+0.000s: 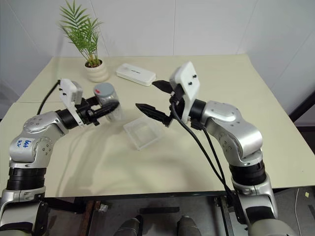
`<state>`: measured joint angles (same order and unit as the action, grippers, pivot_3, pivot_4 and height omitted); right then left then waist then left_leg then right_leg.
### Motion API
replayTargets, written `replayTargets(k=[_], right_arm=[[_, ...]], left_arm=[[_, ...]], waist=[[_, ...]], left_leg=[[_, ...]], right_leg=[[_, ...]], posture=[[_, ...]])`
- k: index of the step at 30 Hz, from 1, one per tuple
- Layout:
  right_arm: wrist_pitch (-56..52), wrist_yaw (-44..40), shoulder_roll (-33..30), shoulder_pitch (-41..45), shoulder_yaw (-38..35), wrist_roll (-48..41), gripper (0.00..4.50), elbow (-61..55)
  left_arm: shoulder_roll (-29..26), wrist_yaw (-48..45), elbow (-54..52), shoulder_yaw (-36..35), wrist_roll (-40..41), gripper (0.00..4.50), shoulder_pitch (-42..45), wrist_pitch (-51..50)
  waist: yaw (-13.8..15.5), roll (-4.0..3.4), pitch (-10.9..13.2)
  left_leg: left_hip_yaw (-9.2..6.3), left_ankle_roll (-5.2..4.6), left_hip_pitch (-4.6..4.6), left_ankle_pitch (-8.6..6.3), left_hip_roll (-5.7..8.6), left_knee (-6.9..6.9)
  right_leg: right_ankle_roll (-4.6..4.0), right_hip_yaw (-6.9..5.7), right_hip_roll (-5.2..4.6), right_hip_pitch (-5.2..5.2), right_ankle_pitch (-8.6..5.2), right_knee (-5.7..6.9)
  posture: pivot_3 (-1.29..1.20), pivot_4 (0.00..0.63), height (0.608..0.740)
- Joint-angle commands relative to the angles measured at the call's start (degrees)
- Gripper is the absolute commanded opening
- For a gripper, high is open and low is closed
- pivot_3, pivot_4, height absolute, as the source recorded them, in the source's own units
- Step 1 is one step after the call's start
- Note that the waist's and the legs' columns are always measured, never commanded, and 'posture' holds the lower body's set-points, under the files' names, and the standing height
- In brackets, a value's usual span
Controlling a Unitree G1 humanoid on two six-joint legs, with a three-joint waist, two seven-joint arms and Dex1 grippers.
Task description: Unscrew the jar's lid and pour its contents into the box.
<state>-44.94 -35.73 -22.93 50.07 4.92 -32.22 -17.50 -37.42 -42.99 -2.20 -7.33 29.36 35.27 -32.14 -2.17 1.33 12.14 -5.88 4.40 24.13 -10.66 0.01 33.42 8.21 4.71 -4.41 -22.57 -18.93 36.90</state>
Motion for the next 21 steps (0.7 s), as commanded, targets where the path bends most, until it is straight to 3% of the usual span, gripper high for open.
replayTargets(k=[1,9,21], right_arm=[[-2.2,1.4,1.9,2.7,1.2,0.2,4.5,1.4],[-2.2,1.3,5.4,6.7,4.4,3.1,4.5,7.2],[-2.4,1.0,8.2,6.0,4.2,3.5,4.5,8.4]], left_arm=[[1.0,-2.2,-4.7,2.1,1.2,1.94,0.4,-0.5],[1.8,-4.9,-5.2,4.4,0.6,1.94,1.4,-0.1],[3.8,-4.5,-6.3,4.0,0.6,1.94,1.5,-0.1]], waist=[[0.1,0.0,0.0],[-0.4,0.0,0.0],[-1.0,0.0,0.0]], left_leg=[[0.0,0.0,0.0,0.0,0.0,-0.01],[0.02,0.0,0.01,0.0,-0.01,-0.11],[0.02,0.0,0.02,0.0,-0.01,-0.13]], right_leg=[[0.0,0.0,0.0,0.0,0.0,-0.01],[-0.01,0.02,0.01,-0.09,-0.01,0.0],[-0.01,0.02,0.0,-0.1,-0.02,0.01]], posture=[[0.0,0.15,0.74],[0.0,0.15,0.74],[0.0,0.15,0.74]])
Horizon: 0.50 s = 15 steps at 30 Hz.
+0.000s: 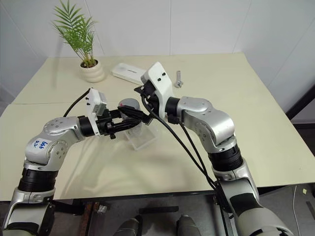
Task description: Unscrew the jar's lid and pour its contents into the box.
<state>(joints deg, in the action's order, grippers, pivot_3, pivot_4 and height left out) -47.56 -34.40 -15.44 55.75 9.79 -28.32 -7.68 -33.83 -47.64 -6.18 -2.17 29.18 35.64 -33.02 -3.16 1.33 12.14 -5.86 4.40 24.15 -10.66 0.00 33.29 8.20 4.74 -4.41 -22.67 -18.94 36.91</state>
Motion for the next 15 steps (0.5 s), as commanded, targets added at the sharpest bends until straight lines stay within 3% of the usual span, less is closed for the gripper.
replayTargets(k=[1,3,7,12,15], right_arm=[[0.2,-0.4,0.9,0.2,-0.5,-0.4,4.32,-1.5],[0.2,-0.7,1.2,-0.2,-0.5,-0.7,3.9,-1.6],[0.0,-1.4,1.1,-0.5,-0.7,-1.2,2.6,-2.0],[0.0,-3.5,0.6,-1.4,-1.6,-2.9,2.56,-2.9],[1.6,-11.8,-2.0,-1.9,-1.3,-6.1,2.56,-4.8]], left_arm=[[0.4,0.2,-2.3,-1.3,0.9,1.94,1.3,0.8],[0.6,0.3,-2.4,-1.6,1.1,1.94,1.6,0.7],[0.6,0.4,-2.6,-1.9,1.5,1.94,1.5,0.5],[0.7,-1.0,-2.0,-2.6,2.5,1.94,1.4,1.3],[0.7,-6.9,-0.1,-3.0,4.9,1.94,1.8,3.2]], waist=[[0.0,0.0,0.0],[0.0,0.0,0.0],[0.0,0.0,0.0],[0.0,0.0,0.0],[0.1,0.0,0.0]], left_leg=[[0.0,0.0,0.0,0.0,0.0,0.0],[0.0,0.0,0.0,0.0,0.0,0.0],[0.0,0.0,0.0,0.0,0.0,0.0],[0.0,0.0,0.0,0.0,0.0,0.0],[0.0,0.0,0.01,0.0,0.0,0.0]], right_leg=[[0.0,0.0,0.0,0.0,0.0,0.0],[0.0,0.0,0.0,0.0,0.0,0.0],[0.0,0.0,0.0,0.0,0.0,0.0],[0.0,0.0,0.0,0.0,0.0,0.0],[0.0,0.0,0.0,0.0,0.0,-0.03]], posture=[[0.0,0.15,0.74],[0.0,0.15,0.74],[0.0,0.15,0.74],[0.0,0.15,0.74],[0.0,0.15,0.74]])
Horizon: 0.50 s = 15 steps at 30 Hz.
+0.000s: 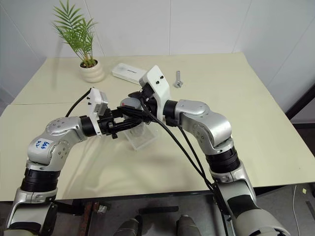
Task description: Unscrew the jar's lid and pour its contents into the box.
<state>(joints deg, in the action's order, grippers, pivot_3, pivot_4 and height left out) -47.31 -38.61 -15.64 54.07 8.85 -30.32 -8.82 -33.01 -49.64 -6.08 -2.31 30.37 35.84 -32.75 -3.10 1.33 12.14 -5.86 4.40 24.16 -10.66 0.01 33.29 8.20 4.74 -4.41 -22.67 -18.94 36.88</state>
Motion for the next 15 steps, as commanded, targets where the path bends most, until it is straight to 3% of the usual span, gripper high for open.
replayTargets(k=[1,7,15], right_arm=[[2.3,-12.3,-3.7,-0.3,0.1,-5.1,2.56,-4.2],[5.8,-30.7,-11.5,3.2,2.9,-6.0,2.56,-0.4],[9.2,-32.5,-11.3,6.1,2.7,-3.1,2.56,5.6]], left_arm=[[-0.4,-8.5,0.6,-2.6,4.7,1.94,1.9,4.0],[-1.8,-21.8,6.3,1.2,4.0,1.94,5.6,7.2],[-1.3,-23.4,11.2,1.3,1.3,1.94,7.4,12.5]], waist=[[0.0,0.0,0.0],[-0.1,0.0,0.0],[-0.1,0.01,0.0]], left_leg=[[0.0,0.0,0.01,0.0,0.0,0.0],[0.03,0.0,-0.01,0.0,0.0,0.03],[0.03,0.0,0.0,0.0,-0.03,0.03]], right_leg=[[0.0,0.0,0.0,0.0,0.0,-0.01],[0.01,-0.01,0.01,0.02,0.0,-0.02],[0.02,0.0,0.03,0.02,-0.01,-0.03]], posture=[[0.0,0.15,0.74],[0.0,0.15,0.74],[0.0,0.15,0.74]])
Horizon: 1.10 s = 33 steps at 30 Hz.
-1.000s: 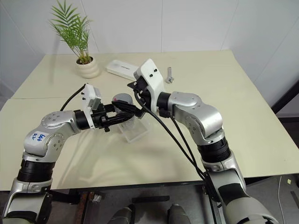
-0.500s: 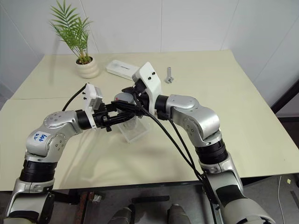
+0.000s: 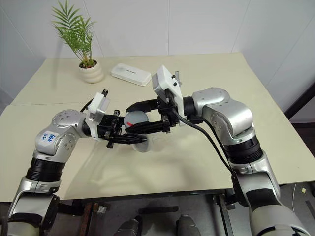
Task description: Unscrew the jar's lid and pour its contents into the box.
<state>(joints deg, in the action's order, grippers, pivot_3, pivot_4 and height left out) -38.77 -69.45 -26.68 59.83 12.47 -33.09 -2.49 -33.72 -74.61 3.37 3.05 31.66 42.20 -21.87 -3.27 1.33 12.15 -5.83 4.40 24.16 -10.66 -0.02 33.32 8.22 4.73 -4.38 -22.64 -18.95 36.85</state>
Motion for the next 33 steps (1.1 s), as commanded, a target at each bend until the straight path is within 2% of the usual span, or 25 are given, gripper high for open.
replayTargets(k=[1,2,7,13,24,33], right_arm=[[1.1,-0.4,0.4,0.2,-1.6,-0.3,2.56,-0.5],[-1.0,1.0,0.8,0.1,-2.3,-1.5,2.91,-0.7],[2.6,5.2,2.2,-0.3,-4.2,0.9,4.48,-0.8],[3.0,7.7,2.6,-0.4,-3.1,2.5,4.48,-1.7],[3.6,14.8,10.1,1.1,-0.9,7.2,4.48,1.1],[5.5,14.5,10.5,1.5,-1.1,9.5,4.48,4.7]], left_arm=[[-0.5,2.0,1.9,-4.3,0.1,1.94,0.9,1.8],[-0.5,2.2,1.7,-4.3,0.1,1.94,0.5,2.0],[-0.7,3.8,0.4,-5.0,0.2,1.94,-1.0,1.8],[-1.7,4.9,0.1,-5.8,-0.8,1.94,-2.1,1.9],[-1.2,6.3,-2.4,-5.0,-0.4,1.94,-3.3,0.7],[-1.7,6.5,-3.1,-5.5,0.1,1.94,-3.3,-0.4]], waist=[[0.1,0.0,0.0],[0.1,0.0,0.0],[0.0,0.0,0.0],[0.1,0.0,0.0],[0.0,0.0,0.0],[0.0,0.0,0.0]], left_leg=[[0.0,0.0,0.01,0.0,0.0,0.0],[0.0,-0.01,0.01,0.0,0.0,0.0],[-0.01,-0.01,0.01,-0.01,0.0,0.0],[-0.01,-0.01,0.0,0.0,0.01,0.02],[-0.01,-0.01,0.01,0.0,0.0,0.0],[-0.01,0.0,0.0,0.0,0.0,0.0]], right_leg=[[0.0,0.0,0.0,0.0,0.0,-0.01],[0.01,0.0,-0.01,0.0,-0.01,-0.02],[0.01,0.0,-0.01,-0.02,-0.01,0.03],[0.01,0.0,-0.01,-0.02,-0.01,0.05],[0.01,0.01,-0.01,-0.04,-0.01,0.07],[0.01,0.01,-0.01,-0.05,-0.01,0.11]], posture=[[0.0,0.15,0.74],[0.0,0.15,0.74],[0.0,0.15,0.74],[0.0,0.15,0.74],[0.0,0.15,0.74],[0.0,0.15,0.74]])
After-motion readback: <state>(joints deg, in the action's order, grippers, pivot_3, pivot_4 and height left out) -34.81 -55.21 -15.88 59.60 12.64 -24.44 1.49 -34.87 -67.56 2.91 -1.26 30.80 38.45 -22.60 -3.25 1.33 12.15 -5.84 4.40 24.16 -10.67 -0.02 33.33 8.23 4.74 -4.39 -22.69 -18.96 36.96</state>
